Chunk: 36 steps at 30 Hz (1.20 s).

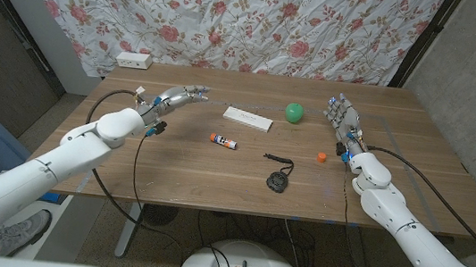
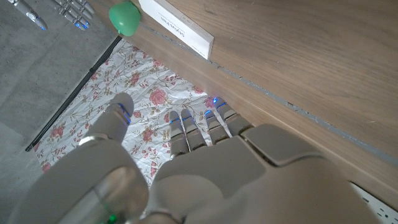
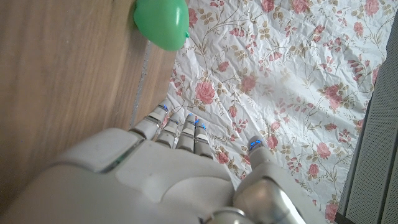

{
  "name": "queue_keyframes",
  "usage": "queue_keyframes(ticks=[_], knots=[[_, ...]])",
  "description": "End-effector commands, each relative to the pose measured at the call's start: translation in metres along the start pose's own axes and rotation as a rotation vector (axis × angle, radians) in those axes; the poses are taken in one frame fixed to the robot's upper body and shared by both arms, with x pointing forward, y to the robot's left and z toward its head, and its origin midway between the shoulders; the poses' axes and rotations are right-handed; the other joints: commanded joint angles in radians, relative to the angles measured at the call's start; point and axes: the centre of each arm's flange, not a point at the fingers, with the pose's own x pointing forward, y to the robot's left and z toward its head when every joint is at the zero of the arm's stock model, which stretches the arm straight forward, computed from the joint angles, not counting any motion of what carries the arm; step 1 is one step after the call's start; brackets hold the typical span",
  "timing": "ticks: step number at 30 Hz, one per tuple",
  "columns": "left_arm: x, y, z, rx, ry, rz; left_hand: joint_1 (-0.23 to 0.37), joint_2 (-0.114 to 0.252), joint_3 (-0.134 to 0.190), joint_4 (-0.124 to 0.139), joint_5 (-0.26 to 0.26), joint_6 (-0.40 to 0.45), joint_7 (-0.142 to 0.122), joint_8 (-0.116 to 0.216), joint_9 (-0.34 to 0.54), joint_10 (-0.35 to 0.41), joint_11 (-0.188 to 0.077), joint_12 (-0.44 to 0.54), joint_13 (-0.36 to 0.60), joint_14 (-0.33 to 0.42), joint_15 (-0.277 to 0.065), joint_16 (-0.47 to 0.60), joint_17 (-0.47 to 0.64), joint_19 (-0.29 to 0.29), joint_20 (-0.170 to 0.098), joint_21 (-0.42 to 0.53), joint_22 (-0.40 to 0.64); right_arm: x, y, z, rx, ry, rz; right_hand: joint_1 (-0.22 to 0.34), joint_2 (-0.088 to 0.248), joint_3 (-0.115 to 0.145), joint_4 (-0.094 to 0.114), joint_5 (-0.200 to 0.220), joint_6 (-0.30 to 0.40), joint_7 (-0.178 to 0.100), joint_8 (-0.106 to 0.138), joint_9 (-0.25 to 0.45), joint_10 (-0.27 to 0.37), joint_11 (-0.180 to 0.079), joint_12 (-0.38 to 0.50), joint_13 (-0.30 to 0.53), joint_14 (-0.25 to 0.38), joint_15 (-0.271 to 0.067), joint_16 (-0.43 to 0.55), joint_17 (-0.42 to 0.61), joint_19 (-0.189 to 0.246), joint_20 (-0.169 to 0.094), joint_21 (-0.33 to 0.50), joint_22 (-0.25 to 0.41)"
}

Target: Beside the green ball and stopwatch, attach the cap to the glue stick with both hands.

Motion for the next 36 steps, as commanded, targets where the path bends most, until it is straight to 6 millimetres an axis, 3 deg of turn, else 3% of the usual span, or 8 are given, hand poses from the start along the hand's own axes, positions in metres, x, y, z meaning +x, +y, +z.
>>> queue_keyframes(ticks=[1, 22, 28, 36], knots=[[-0.007, 0.000, 0.022, 0.238, 0.012, -0.018, 0.018, -0.007, 0.009, 0.002, 0.006, 0.014, -0.003, 0.009, 0.005, 0.012, 0.001, 0.004, 0.002, 0.001, -0.076, 0.000, 0.001, 0.001, -0.082, -0.001, 0.000, 0.004, 0.000, -0.001, 0.003, 0.001, 0.006, -0.002, 0.033, 0.002, -0.008, 0.007, 0.007, -0.005, 0.005, 0.003, 0.007, -0.001, 0.006, 0.006, 0.009, -0.011, 0.004, 0.002, 0.008, -0.003, 0.004, 0.003], [-0.006, -0.009, 0.064, 0.607, 0.071, -0.087, 0.092, -0.066, 0.001, 0.004, 0.006, 0.042, -0.028, 0.009, 0.006, 0.034, -0.030, -0.003, 0.002, -0.011, -0.078, 0.000, 0.001, -0.016, -0.082, -0.003, 0.001, 0.004, -0.006, -0.002, 0.010, 0.005, 0.001, -0.003, 0.035, -0.001, -0.011, 0.007, 0.007, -0.007, 0.005, 0.003, 0.007, -0.001, 0.006, 0.006, 0.009, -0.008, 0.004, 0.002, 0.009, 0.001, 0.004, 0.003], [-0.003, -0.013, 0.072, 0.685, 0.075, -0.102, 0.150, -0.094, -0.001, 0.005, 0.009, 0.088, -0.051, 0.020, 0.007, 0.052, -0.038, -0.006, 0.002, -0.021, -0.079, 0.000, 0.002, -0.035, -0.085, -0.003, 0.001, 0.004, -0.008, -0.003, 0.009, 0.008, 0.001, -0.003, 0.036, -0.001, -0.012, 0.007, 0.008, -0.007, 0.005, 0.003, 0.009, -0.001, 0.006, 0.006, 0.008, -0.009, 0.004, 0.003, 0.009, 0.000, 0.004, 0.003], [0.000, -0.018, 0.087, 0.823, 0.094, -0.146, 0.188, -0.106, -0.002, 0.006, 0.011, 0.099, -0.059, 0.020, 0.007, 0.065, -0.040, -0.008, 0.002, -0.024, -0.077, 0.002, 0.002, -0.048, -0.084, -0.004, 0.002, 0.004, -0.010, -0.001, 0.007, 0.005, -0.002, -0.004, 0.037, -0.002, -0.013, 0.007, 0.008, -0.008, 0.005, 0.003, 0.009, 0.000, 0.007, 0.006, 0.007, -0.010, 0.004, 0.003, 0.009, 0.000, 0.004, 0.003]])
